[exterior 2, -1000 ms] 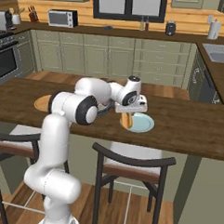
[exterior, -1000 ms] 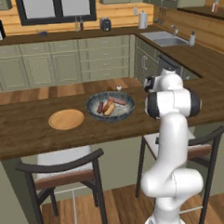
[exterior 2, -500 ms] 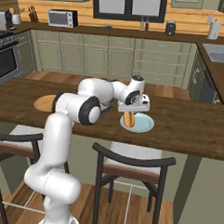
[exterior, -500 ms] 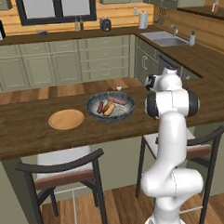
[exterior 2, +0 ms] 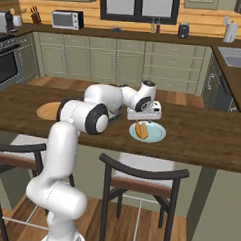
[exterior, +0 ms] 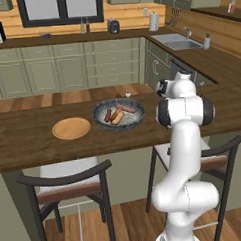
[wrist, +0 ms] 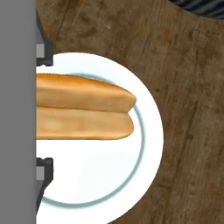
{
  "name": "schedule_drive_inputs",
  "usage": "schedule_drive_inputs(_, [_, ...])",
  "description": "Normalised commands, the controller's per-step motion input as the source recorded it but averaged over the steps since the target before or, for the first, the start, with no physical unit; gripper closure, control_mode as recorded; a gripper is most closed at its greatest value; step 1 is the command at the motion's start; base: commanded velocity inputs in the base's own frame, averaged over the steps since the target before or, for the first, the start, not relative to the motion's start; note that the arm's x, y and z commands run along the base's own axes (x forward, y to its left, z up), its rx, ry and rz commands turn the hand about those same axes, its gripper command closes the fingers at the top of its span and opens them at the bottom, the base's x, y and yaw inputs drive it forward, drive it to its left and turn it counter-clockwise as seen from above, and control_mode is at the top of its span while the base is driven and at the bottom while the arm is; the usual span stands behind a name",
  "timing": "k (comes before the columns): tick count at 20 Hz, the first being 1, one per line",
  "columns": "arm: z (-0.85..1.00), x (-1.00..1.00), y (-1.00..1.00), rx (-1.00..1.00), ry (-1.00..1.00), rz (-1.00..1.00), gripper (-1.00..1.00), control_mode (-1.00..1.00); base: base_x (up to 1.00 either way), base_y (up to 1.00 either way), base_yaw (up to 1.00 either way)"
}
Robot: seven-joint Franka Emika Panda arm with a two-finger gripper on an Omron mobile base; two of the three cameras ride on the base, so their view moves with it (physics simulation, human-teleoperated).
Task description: Place one bun and one sausage from the bowl on each plate.
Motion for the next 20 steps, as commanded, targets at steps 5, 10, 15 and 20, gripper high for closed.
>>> schedule_drive_inputs(5, [0.12, -0.41, 0.35, 0.0, 0.0, -0.1, -1.0, -1.0, 0.0, 0.0, 0.0])
schedule_drive_inputs(10, [0.17, -0.44, 0.63, 0.0, 0.0, -0.14, -1.0, -1.0, 0.0, 0.0, 0.0])
schedule_drive_inputs(15, [0.17, -0.1, 0.56, 0.0, 0.0, -0.04, -1.0, -1.0, 0.0, 0.0, 0.0])
schedule_drive_inputs(20, [0.25, -0.1, 0.47, 0.0, 0.0, 0.0, -1.0, -1.0, 0.0, 0.0, 0.0])
